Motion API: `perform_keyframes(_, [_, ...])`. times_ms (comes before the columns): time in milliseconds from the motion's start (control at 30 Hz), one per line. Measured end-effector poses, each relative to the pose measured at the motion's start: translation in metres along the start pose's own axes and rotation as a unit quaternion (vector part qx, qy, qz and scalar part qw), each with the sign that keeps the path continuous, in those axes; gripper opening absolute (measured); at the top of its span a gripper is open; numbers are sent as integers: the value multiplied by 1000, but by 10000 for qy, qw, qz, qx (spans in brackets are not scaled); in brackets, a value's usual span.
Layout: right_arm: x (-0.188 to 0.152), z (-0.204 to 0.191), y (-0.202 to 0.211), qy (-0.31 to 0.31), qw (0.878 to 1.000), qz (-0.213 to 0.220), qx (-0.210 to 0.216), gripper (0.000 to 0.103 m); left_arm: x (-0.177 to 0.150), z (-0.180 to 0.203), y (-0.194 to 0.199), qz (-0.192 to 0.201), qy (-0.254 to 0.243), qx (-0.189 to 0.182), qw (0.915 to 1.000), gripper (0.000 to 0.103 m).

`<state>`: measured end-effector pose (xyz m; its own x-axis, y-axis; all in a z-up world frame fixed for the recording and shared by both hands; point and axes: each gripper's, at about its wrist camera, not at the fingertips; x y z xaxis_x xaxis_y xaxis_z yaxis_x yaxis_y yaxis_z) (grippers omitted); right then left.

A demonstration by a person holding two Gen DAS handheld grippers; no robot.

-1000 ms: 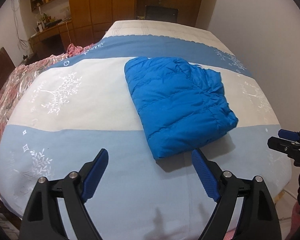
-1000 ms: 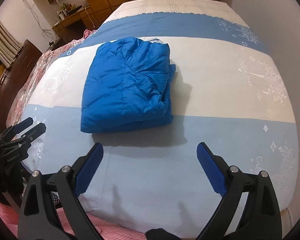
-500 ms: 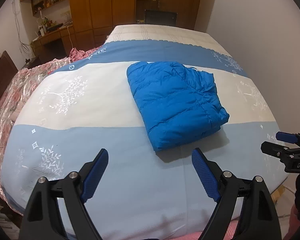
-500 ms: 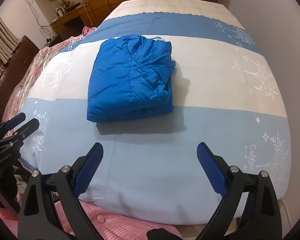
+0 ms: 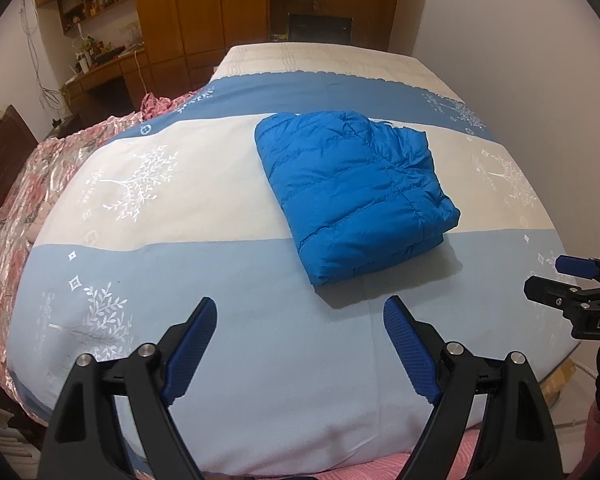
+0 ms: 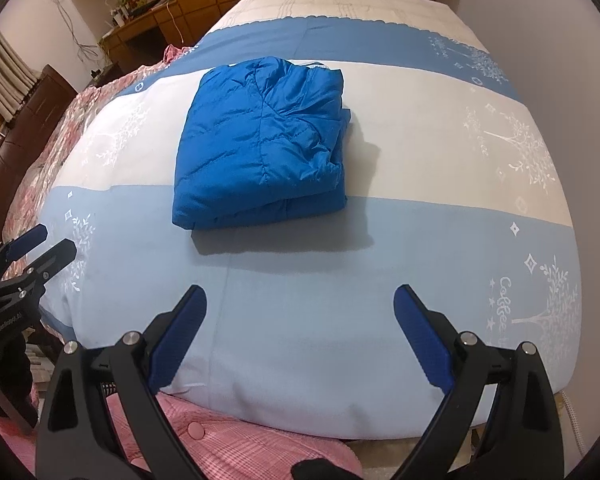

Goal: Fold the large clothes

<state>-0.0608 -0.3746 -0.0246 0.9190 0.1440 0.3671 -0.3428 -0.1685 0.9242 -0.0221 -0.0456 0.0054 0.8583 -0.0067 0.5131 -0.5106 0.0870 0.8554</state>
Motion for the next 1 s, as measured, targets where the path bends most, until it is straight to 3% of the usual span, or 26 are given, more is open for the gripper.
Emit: perform_keyframes(1000, [0,-6,2,103,9999,39,5,94,-5,1,2,-14,-7,-41,10000,86])
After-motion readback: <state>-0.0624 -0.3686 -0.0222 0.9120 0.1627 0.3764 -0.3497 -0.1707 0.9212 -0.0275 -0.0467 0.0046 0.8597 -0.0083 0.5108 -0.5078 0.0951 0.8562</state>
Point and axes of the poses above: each gripper's, at about its wrist camera, not at the fingertips, and y roughly against the way its jaws point, z to its right, x to its top, and after that the axes turned 5 degrees about y, right-handed
